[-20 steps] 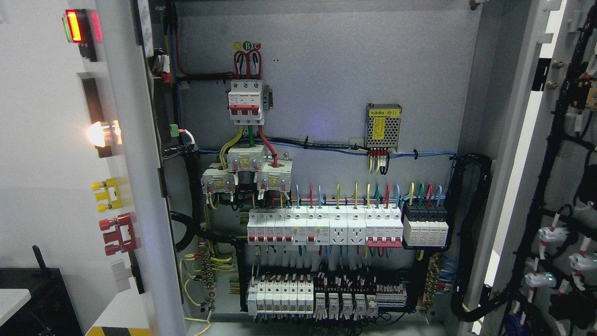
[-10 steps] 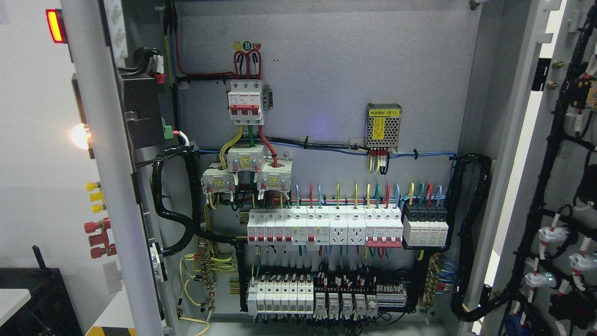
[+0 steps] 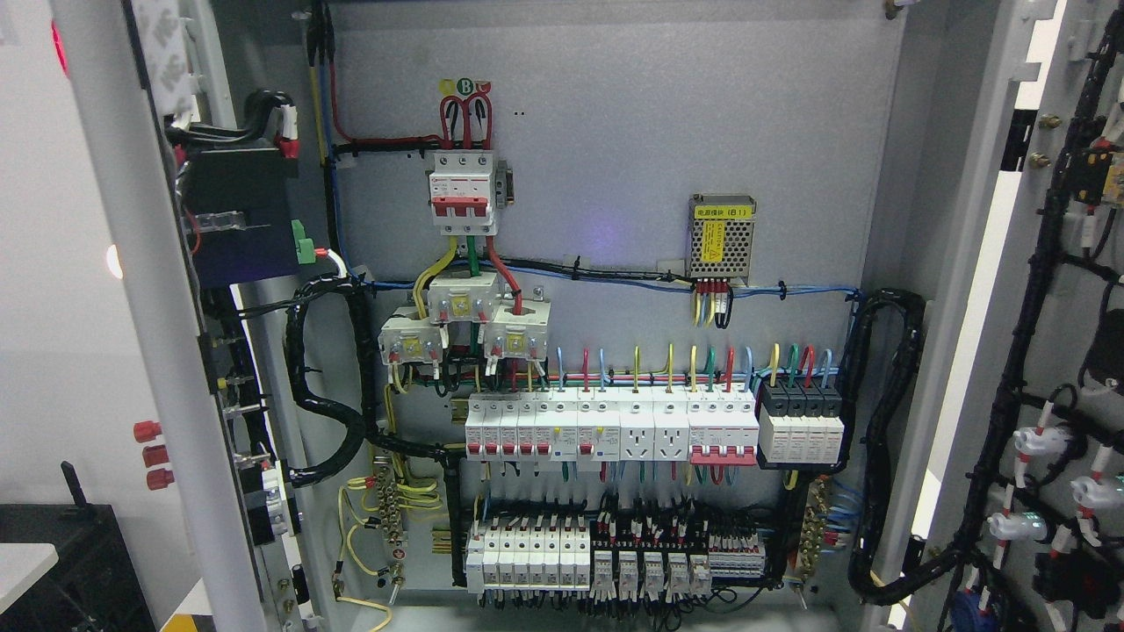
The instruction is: Open door with both hands
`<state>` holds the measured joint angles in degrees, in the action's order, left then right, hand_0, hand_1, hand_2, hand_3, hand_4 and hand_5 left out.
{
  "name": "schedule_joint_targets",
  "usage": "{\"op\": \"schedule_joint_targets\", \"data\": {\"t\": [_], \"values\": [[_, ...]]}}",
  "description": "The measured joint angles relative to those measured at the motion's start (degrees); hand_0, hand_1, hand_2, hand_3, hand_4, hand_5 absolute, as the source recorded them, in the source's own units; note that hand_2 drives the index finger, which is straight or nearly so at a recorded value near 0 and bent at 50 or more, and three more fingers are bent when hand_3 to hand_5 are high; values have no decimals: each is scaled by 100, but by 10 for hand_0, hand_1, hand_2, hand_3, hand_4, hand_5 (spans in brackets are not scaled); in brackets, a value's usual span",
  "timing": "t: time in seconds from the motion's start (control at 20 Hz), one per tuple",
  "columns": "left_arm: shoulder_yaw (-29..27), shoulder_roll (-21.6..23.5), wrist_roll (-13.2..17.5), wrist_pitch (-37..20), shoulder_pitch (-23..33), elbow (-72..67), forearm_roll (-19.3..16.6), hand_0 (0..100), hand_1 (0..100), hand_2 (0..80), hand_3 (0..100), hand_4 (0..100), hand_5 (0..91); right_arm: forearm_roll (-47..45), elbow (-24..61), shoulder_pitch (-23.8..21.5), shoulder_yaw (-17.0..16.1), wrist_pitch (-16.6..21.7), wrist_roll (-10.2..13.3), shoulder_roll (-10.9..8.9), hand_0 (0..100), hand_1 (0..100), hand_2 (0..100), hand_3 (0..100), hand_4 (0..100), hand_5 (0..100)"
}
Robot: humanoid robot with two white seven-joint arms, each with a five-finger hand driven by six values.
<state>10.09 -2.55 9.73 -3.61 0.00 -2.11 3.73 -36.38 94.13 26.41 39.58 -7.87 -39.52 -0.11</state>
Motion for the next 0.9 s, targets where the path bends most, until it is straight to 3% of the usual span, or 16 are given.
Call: {"op": "schedule_joint_targets", "data": {"t": [0.65, 0.9], "values": [[1, -5, 1, 20, 0, 72, -3, 0, 0, 0, 0, 0, 0, 33, -32, 239, 315, -19, 55, 7, 383, 0, 0, 0, 0, 0], [4, -7, 1, 2, 0, 124, -9, 0, 0, 0, 0, 0, 0, 105, -67, 297, 398, -24, 60, 108, 383, 0, 0, 0, 0, 0]]}}
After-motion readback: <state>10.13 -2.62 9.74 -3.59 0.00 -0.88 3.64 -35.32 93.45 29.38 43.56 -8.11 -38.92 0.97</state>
